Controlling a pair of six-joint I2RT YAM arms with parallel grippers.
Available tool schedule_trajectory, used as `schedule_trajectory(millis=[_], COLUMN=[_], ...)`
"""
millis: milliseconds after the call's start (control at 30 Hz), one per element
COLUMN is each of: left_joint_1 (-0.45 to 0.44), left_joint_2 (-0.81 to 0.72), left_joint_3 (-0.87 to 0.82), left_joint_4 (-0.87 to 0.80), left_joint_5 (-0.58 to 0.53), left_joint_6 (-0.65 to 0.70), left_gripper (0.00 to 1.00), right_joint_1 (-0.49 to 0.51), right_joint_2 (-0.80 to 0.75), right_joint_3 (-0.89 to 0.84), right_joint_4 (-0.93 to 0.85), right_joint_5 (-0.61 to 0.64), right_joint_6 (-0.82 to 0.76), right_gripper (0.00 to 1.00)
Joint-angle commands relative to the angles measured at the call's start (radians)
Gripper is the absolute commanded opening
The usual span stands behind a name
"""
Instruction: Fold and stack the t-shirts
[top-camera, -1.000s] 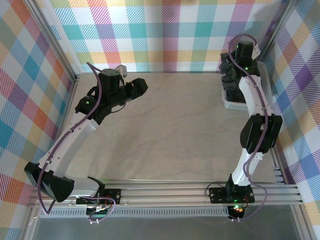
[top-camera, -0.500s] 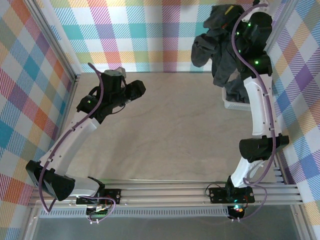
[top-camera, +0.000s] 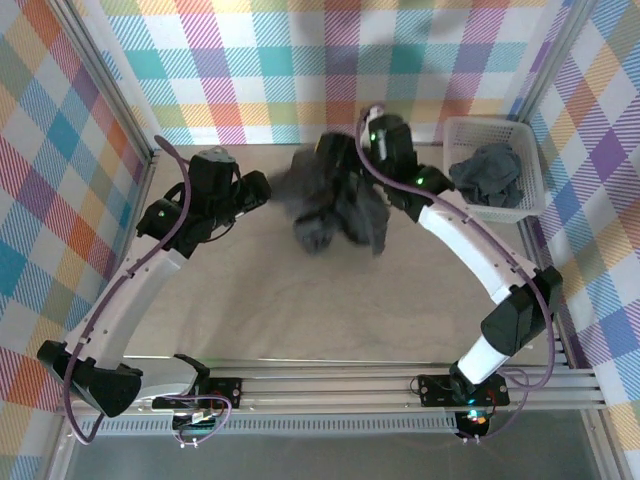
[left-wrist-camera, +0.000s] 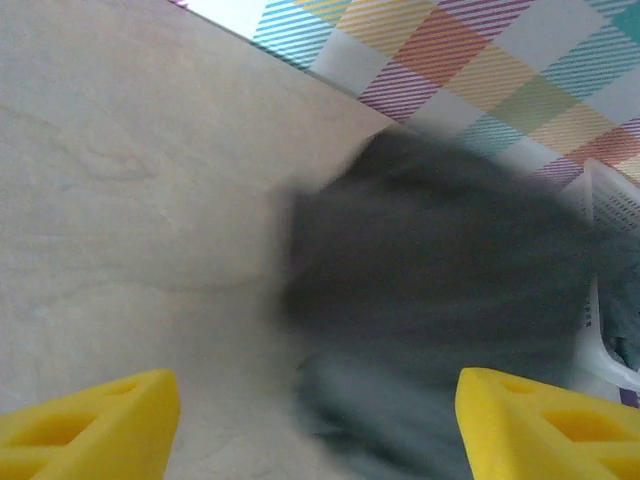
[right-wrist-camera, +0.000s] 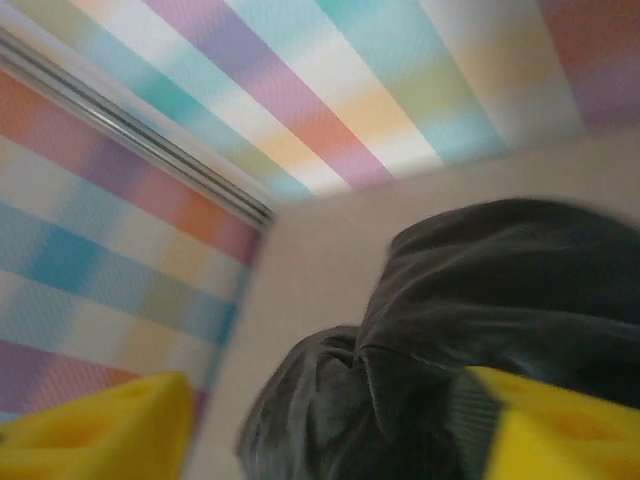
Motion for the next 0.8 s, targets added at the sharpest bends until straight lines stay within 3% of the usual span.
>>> schedule_trajectory(millis=[0, 133, 300, 500, 633, 767], left_joint_1=[0.014, 0.014, 0.010, -0.002, -0.033, -0.117], left_joint_2=[-0.019, 0.006, 0.107, 0.238, 0.349, 0.479], left_joint_3=[-0.043, -0.086, -0.127, -0.199, -0.203, -0.109], left_joint_4=[-0.055, -0.047, -0.035, 0.074, 0.089, 0.046], left_joint_5=[0.002, 0.074, 0.163, 0.231, 0.270, 0.175], left_joint_6=[-0.010, 0.004, -0.012, -0.043, 0.034, 0.144], left_gripper=[0.74, 0.73, 0.73, 0.70, 0.66, 0.70], right_joint_1=[-0.031, -0.054, -0.099, -0.220, -0.226, -0.226], right_joint_2=[-0.123, -0.141, -0.115, 0.049, 0.156, 0.231], right_joint_3=[-0.187, -0.275, -0.393, -0.434, -0.366, -0.338], right_joint_4=[-0.014, -0.125, -0.167, -0.111, -0.161, -0.190], right_joint_5=[0.038, 0.048, 0.007, -0.209, -0.165, -0.176], right_joint_6=[0.054, 0.001, 0.054, 0.210, 0.153, 0.094], right_gripper=[0.81, 0.75, 0.70, 0.64, 0.59, 0.56])
